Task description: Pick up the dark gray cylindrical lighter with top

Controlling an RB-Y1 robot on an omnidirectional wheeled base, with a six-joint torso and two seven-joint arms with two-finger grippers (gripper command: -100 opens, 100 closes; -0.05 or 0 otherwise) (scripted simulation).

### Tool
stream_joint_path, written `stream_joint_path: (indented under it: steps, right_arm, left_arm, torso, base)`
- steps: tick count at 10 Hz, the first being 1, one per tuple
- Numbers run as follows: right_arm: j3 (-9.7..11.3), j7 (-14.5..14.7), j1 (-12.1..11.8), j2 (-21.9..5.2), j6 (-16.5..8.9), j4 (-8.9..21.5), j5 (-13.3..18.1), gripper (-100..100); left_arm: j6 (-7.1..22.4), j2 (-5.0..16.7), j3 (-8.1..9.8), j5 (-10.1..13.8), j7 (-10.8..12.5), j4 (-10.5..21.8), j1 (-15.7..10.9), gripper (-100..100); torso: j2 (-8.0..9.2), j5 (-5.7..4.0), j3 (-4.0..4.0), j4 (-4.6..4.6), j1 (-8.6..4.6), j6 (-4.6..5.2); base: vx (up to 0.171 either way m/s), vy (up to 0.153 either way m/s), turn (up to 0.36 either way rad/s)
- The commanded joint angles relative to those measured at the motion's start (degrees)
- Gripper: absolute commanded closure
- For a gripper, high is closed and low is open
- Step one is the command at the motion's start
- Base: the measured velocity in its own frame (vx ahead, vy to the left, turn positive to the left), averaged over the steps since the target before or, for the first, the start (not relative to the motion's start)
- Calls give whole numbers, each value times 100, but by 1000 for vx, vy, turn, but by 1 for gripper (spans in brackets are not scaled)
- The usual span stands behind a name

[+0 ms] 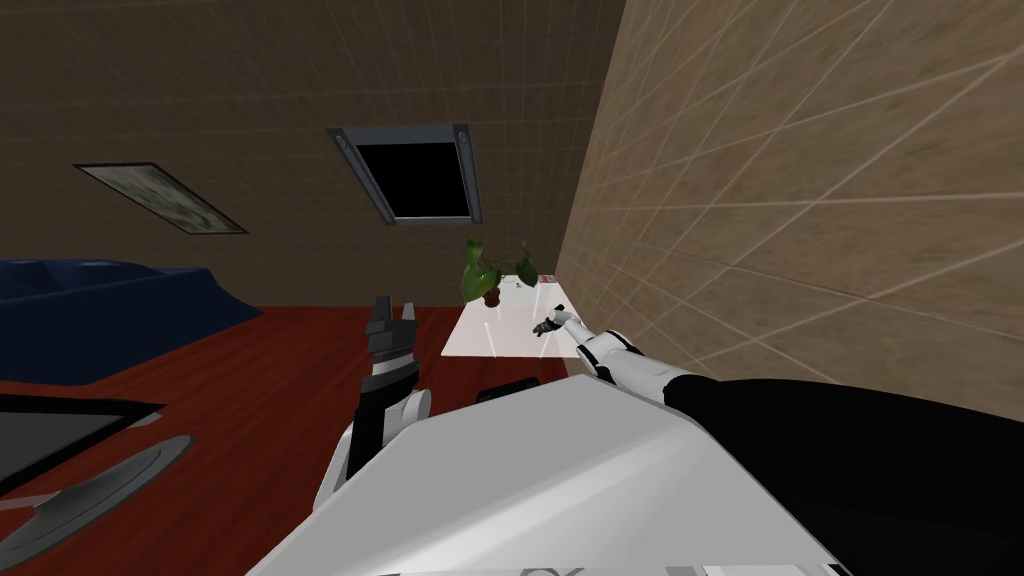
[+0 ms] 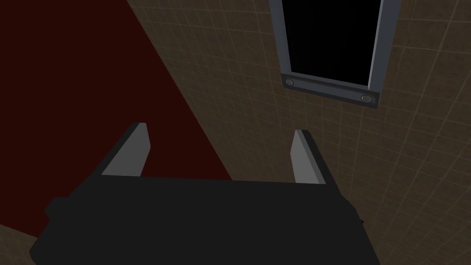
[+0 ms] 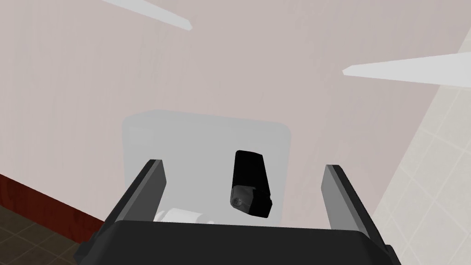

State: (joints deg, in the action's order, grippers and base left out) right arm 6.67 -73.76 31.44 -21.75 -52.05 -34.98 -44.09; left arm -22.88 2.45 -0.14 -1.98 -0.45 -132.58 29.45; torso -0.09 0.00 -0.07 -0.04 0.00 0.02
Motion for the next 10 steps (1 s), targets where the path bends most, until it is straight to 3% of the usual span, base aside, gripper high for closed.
stream_joint_path:
  steps: [1, 5, 6, 7, 9, 10]
  right_arm:
    - [0, 0, 0, 0, 0, 0, 0, 100]
    - [-2, -4, 2, 1, -1, -2, -3, 100]
    - [-2, -4, 1, 1, -1, -2, -3, 0]
    - [77, -125, 147, -109, -176, -53, -59, 100]
    - [75, -92, 199, -64, -95, 65, -56, 100]
    - [78, -97, 201, -70, -107, 61, -59, 0]
  left_arm:
    - [0, 0, 0, 0, 0, 0, 0, 0]
    - [0, 0, 0, 0, 0, 0, 0, 0]
    - [0, 0, 0, 0, 0, 0, 0, 0]
    - [0, 0, 0, 0, 0, 0, 0, 0]
    - [0, 0, 0, 0, 0, 0, -1, 0]
    - [0, 0, 0, 0, 0, 0, -1, 0]
  torso:
    - [0, 0, 0, 0, 0, 0]
    - [11, 1, 6, 2, 1, -1]
    - [12, 1, 7, 2, 1, -1]
    - [12, 1, 7, 2, 1, -1]
    - [41, 2, 23, 7, -4, 0]
    - [32, 1, 18, 6, -2, 0]
  base:
    - [0, 0, 0]
    - [0, 0, 0]
    - [0, 0, 0]
    - [-57, -14, 15]
    - [-61, -12, 16]
    - [-6, -1, -2]
